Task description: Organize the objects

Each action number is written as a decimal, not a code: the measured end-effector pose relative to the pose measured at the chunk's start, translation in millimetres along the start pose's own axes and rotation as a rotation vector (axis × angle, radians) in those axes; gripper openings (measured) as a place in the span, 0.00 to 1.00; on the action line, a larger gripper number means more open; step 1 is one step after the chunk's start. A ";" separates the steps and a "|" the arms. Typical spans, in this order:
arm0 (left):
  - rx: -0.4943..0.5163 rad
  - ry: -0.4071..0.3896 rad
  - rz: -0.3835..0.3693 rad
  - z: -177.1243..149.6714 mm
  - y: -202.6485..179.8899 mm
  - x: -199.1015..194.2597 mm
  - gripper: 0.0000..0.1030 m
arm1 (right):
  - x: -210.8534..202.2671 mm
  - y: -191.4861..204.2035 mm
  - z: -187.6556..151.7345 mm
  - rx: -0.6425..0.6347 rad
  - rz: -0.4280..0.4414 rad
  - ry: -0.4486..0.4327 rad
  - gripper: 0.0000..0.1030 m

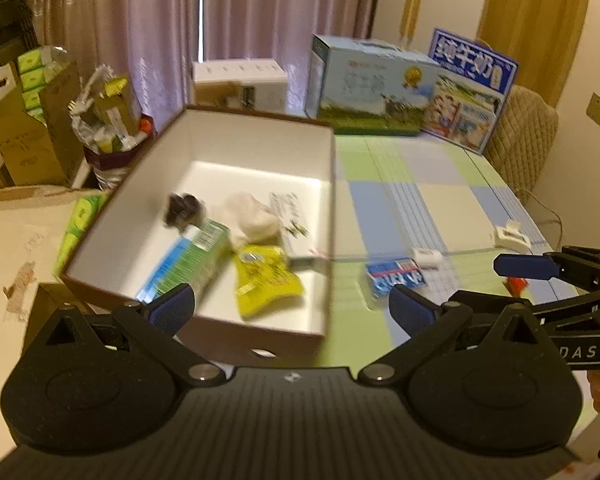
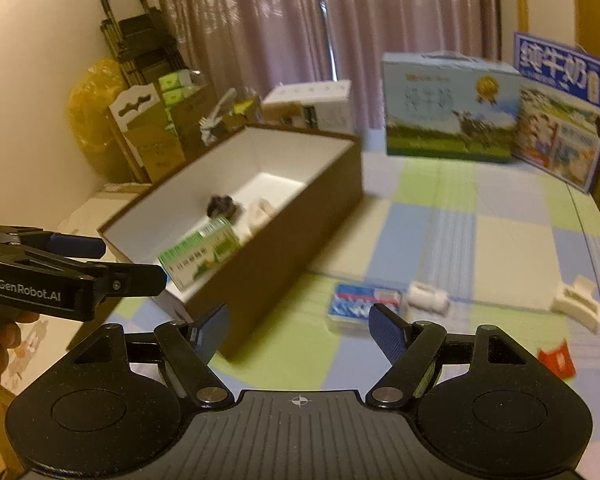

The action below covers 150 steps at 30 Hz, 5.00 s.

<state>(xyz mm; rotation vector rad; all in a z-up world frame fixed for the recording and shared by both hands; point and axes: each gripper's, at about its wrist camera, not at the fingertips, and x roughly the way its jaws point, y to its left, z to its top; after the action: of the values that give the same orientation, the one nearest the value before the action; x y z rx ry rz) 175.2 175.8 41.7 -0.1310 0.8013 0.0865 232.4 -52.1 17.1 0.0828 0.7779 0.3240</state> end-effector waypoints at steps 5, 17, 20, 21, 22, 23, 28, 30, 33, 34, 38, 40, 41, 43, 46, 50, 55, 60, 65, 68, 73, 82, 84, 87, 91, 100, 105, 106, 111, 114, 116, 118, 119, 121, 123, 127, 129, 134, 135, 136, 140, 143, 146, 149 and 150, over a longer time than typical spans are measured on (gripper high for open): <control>0.003 0.040 -0.031 -12.5 -33.8 6.0 0.99 | -14.5 -26.4 -16.0 0.025 -0.029 0.033 0.72; 0.002 0.112 -0.066 -31.5 -104.6 35.8 0.99 | -45.9 -104.4 -49.9 0.113 -0.143 0.067 0.72; 0.003 0.122 -0.072 -33.8 -118.4 43.0 0.99 | -51.5 -124.3 -56.6 0.135 -0.166 0.064 0.72; 0.004 0.125 -0.074 -34.6 -122.2 45.6 0.99 | -52.9 -131.1 -59.0 0.141 -0.172 0.063 0.72; 0.004 0.128 -0.074 -34.4 -126.4 48.5 0.99 | -52.7 -135.8 -59.6 0.144 -0.179 0.061 0.72; 0.004 0.131 -0.073 -34.8 -130.4 51.5 0.99 | -53.4 -141.1 -61.4 0.145 -0.186 0.056 0.72; -0.001 0.141 -0.062 -35.4 -143.5 64.5 0.99 | -52.1 -169.3 -68.4 0.149 -0.214 0.048 0.72; -0.001 0.141 -0.054 -34.3 -147.3 70.5 0.99 | -50.3 -179.7 -69.9 0.150 -0.217 0.045 0.72; -0.003 0.140 -0.038 -32.0 -151.3 79.4 0.99 | -43.9 -193.3 -71.6 0.145 -0.223 0.046 0.72; -0.005 0.140 -0.033 -31.3 -152.0 82.2 0.99 | -39.8 -197.7 -71.8 0.141 -0.221 0.048 0.72; -0.009 0.146 -0.012 -29.6 -154.0 95.9 0.99 | -23.8 -216.2 -72.5 0.130 -0.229 0.053 0.72; -0.011 0.152 0.001 -28.8 -155.0 103.9 0.99 | -16.3 -225.5 -71.6 0.129 -0.227 0.042 0.72; -0.013 0.156 0.006 -28.1 -155.2 107.7 0.99 | -12.3 -230.2 -70.6 0.130 -0.233 0.038 0.72; -0.014 0.161 0.014 -26.1 -156.1 115.2 0.99 | -4.2 -238.1 -67.8 0.125 -0.222 0.032 0.71; -0.001 0.158 0.026 -22.7 -159.3 124.0 0.99 | 8.7 -248.4 -65.7 0.115 -0.233 0.031 0.71; -0.002 0.164 0.038 -18.4 -159.7 135.6 0.99 | 26.5 -257.4 -65.3 0.099 -0.226 0.051 0.63; 0.001 0.177 0.049 -15.9 -159.3 148.4 0.99 | 41.6 -259.5 -68.4 0.077 -0.211 0.076 0.58; -0.002 0.193 0.052 -15.3 -157.0 159.4 0.99 | 48.6 -253.3 -69.1 0.049 -0.198 0.088 0.41; -0.003 0.201 0.058 -13.3 -154.5 168.9 0.99 | 50.8 -248.9 -68.1 0.052 -0.194 0.093 0.33; -0.006 0.204 0.065 -10.9 -151.9 175.6 0.99 | 49.4 -251.7 -66.6 0.080 -0.196 0.100 0.32; -0.017 0.217 0.084 -5.7 -148.2 191.4 0.99 | 42.8 -258.6 -64.2 0.128 -0.205 0.092 0.32; -0.011 0.270 0.127 3.2 -146.0 230.6 0.94 | 30.5 -265.7 -63.7 0.173 -0.222 0.078 0.32; -0.009 0.278 0.136 4.8 -145.1 236.1 0.91 | 28.2 -266.1 -65.0 0.181 -0.227 0.076 0.32; -0.009 0.283 0.142 6.2 -143.9 241.3 0.87 | 24.5 -265.6 -66.0 0.190 -0.228 0.076 0.32; 0.001 0.273 0.141 5.8 -144.6 240.0 0.83 | 18.6 -261.8 -64.1 0.188 -0.220 0.066 0.32; -0.006 0.216 0.084 9.4 -146.9 204.1 0.82 | 2.1 -236.2 -48.2 0.151 -0.153 0.028 0.32; 0.001 0.153 0.052 16.0 -147.1 160.6 0.82 | -8.6 -210.8 -32.1 0.110 -0.094 -0.010 0.32; -0.002 0.141 0.047 17.3 -145.6 151.8 0.82 | -10.3 -204.6 -28.4 0.101 -0.078 -0.016 0.32; -0.038 0.069 0.045 23.2 -126.3 103.3 0.82 | -16.0 -168.4 -12.0 0.056 0.005 -0.049 0.32; -0.060 0.023 0.058 26.0 -109.3 75.2 0.82 | -14.7 -141.7 -3.1 0.030 0.062 -0.059 0.32; -0.070 -0.005 0.072 28.6 -96.9 58.5 0.82 | -13.3 -122.3 2.7 0.010 0.098 -0.067 0.32; -0.084 -0.027 0.085 29.2 -82.5 44.4 0.82 | -10.7 -102.8 9.4 -0.010 0.137 -0.076 0.32; -0.090 -0.035 0.093 29.3 -75.5 38.1 0.82 | -8.7 -93.6 12.7 -0.017 0.154 -0.080 0.32; -0.099 -0.049 0.110 29.6 -60.8 27.4 0.82 | -3.5 -73.7 19.3 -0.035 0.184 -0.084 0.32; -0.103 -0.061 0.128 30.1 -46.0 19.5 0.82 | 3.4 -54.7 25.7 -0.050 0.207 -0.086 0.32; -0.108 -0.071 0.153 32.6 -16.2 12.5 0.82 | 22.1 -17.6 39.2 -0.077 0.226 -0.092 0.32; -0.108 -0.073 0.158 33.0 -3.3 11.8 0.82 | 32.3 -1.1 46.2 -0.082 0.226 -0.096 0.32; -0.100 -0.069 0.163 39.6 30.1 19.6 0.83 | 63.1 30.6 64.2 -0.093 0.198 -0.095 0.32; -0.098 -0.069 0.161 41.5 35.9 21.7 0.83 | 68.5 34.4 66.9 -0.093 0.192 -0.092 0.32; -0.093 -0.070 0.161 43.1 42.0 23.5 0.83 | 75.2 38.2 70.7 -0.093 0.180 -0.088 0.32; -0.074 -0.062 0.154 54.0 65.0 37.9 0.83 | 102.5 48.6 85.6 -0.097 0.138 -0.074 0.32; -0.055 -0.054 0.149 65.0 79.4 52.5 0.83 | 121.1 52.1 98.3 -0.105 0.106 -0.069 0.32; -0.039 -0.046 0.148 77.6 91.0 70.4 0.83 | 138.6 50.9 109.8 -0.106 0.073 -0.063 0.32; -0.020 -0.042 0.137 91.8 100.5 89.3 0.83 | 156.2 46.9 120.6 -0.107 0.042 -0.051 0.32; -0.016 -0.039 0.133 95.9 102.8 95.3 0.83 | 162.3 45.1 123.7 -0.106 0.029 -0.044 0.32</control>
<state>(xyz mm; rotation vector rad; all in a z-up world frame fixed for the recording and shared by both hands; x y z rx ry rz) 296.3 294.4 30.4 -0.0905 0.7705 0.2201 415.6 47.7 4.2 0.0013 0.7156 0.3893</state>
